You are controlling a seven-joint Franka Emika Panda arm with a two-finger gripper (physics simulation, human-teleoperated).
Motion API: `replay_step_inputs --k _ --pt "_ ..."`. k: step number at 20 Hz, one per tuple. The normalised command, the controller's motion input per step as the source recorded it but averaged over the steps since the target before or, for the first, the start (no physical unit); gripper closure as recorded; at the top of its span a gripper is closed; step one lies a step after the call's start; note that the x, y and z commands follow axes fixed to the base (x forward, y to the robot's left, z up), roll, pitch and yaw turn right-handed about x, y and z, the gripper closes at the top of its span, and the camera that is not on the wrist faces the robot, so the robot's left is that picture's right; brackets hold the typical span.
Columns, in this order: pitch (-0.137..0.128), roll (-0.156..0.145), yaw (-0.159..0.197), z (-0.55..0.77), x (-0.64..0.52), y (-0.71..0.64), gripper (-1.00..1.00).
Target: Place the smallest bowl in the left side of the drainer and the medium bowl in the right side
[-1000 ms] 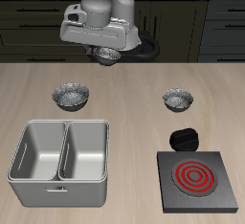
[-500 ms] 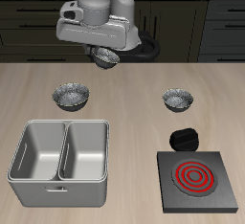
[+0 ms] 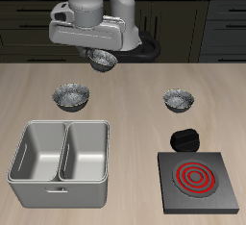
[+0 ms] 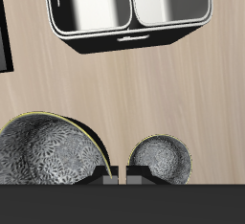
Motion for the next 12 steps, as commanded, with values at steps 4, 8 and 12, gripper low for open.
replay_step_inputs --k 4,8,12 --pt "-0.006 -0.011 -0.022 0.14 0.29 -0.18 1.00" --pt "-0.013 -0.041 0.027 0.10 0.26 -0.09 1.00" --pt "0.016 -0.054 -0.033 0.06 0.34 -0.13 1.00"
